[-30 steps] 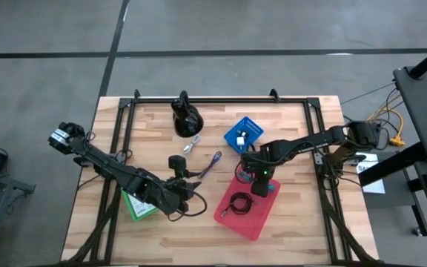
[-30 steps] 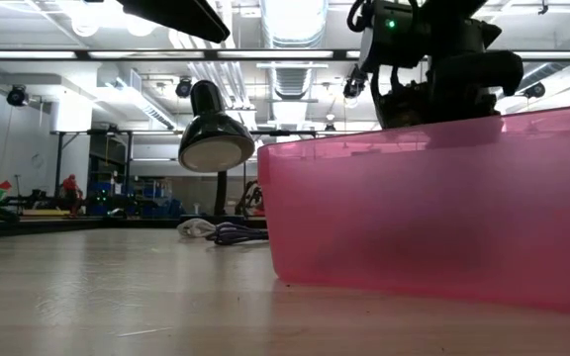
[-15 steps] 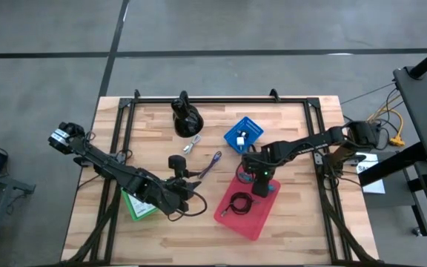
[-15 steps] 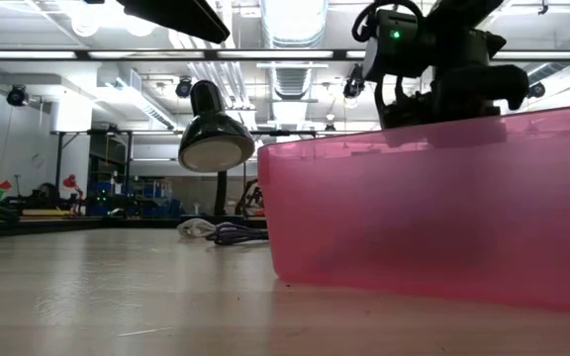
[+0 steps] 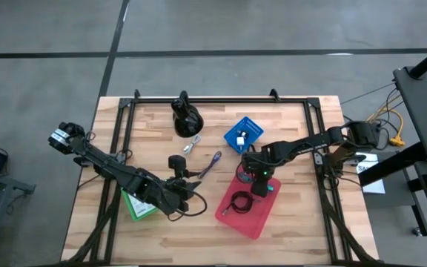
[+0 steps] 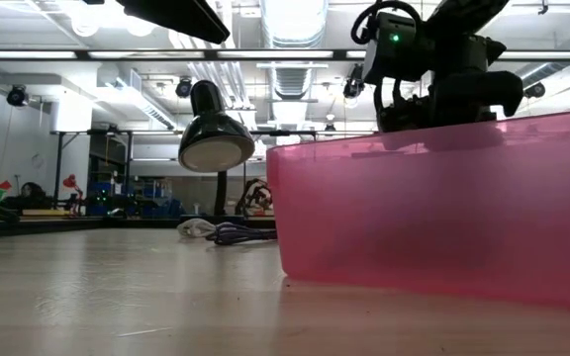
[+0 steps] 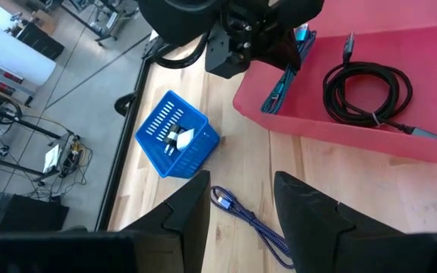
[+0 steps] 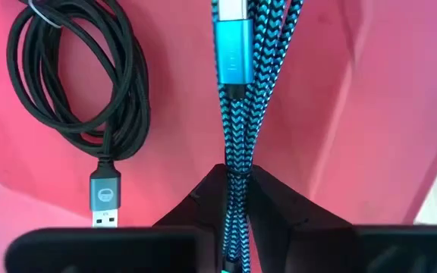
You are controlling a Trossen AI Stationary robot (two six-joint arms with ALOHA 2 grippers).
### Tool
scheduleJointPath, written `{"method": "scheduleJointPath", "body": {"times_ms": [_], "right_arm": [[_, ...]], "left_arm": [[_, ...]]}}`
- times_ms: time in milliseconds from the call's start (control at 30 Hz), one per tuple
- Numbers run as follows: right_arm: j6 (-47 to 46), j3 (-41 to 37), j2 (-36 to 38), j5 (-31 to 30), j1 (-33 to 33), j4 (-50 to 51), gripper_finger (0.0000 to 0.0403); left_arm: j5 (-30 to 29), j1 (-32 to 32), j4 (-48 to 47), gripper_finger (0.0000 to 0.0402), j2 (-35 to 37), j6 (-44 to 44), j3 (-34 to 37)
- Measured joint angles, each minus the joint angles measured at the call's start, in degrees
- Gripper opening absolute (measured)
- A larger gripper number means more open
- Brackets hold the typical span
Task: Pick and place items into bin
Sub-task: Put the blue charger cable into the pink bin, then put the purple charger cable into the pink bin
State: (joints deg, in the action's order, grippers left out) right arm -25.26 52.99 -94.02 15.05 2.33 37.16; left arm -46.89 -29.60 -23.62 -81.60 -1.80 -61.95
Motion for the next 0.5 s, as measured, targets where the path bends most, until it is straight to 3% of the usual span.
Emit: {"method": "scheduleJointPath", "body": {"times_ms": [233,500], "right_arm": [[-0.12,0.00,0.00,0.02,0.02,-0.10,0.0074],[-0.22,0.91,0.04,-0.02,0.00,-0.08,0.0085]], "left_arm": [[-0.02,0.01,-0.03,0.0131,0.00,0.01,0.06],[0.00,0.01,-0.01,0.0131,0.00,0.02,0.10]]}}
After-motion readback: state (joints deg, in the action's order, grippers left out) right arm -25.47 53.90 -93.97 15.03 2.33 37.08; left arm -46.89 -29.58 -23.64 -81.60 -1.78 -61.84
